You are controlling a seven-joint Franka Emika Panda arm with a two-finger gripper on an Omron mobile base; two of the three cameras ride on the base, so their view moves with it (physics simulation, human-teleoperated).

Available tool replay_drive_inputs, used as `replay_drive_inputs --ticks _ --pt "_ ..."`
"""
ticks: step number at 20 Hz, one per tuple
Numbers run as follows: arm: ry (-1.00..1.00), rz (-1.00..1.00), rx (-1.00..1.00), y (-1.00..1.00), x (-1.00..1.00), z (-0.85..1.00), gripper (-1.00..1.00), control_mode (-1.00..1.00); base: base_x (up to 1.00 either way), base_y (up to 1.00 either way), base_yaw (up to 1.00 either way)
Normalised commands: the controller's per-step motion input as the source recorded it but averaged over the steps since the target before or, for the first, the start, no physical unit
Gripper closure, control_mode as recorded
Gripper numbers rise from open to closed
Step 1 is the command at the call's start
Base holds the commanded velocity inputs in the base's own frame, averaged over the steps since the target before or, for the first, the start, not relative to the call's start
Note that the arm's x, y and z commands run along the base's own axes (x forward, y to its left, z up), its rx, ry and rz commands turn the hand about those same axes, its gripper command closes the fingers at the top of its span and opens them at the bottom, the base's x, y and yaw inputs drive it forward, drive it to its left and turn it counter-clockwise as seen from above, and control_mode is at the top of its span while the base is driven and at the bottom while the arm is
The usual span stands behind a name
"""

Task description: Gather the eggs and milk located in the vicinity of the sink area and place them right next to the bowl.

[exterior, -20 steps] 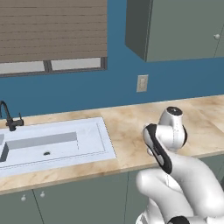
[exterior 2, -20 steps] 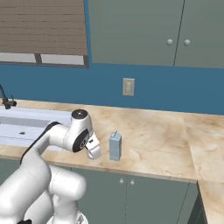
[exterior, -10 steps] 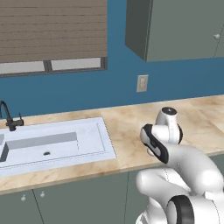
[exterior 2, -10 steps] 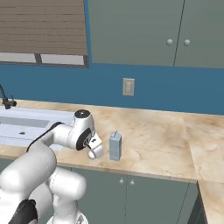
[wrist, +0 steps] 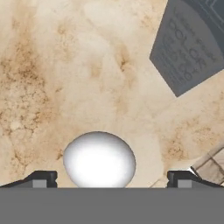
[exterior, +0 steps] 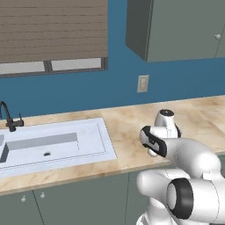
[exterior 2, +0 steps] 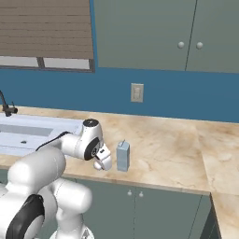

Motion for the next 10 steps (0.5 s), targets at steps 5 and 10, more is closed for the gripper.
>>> replay_drive_inputs --ticks 5,10 --pt "0.03 0.02 -0.04 0.16 0.00 -0.22 -1.00 -1.00 0.00 0.00 0.00" --pt "0.02 0.02 -0.06 0.14 0.00 -0.26 -1.00 -1.00 0.00 0.00 0.00"
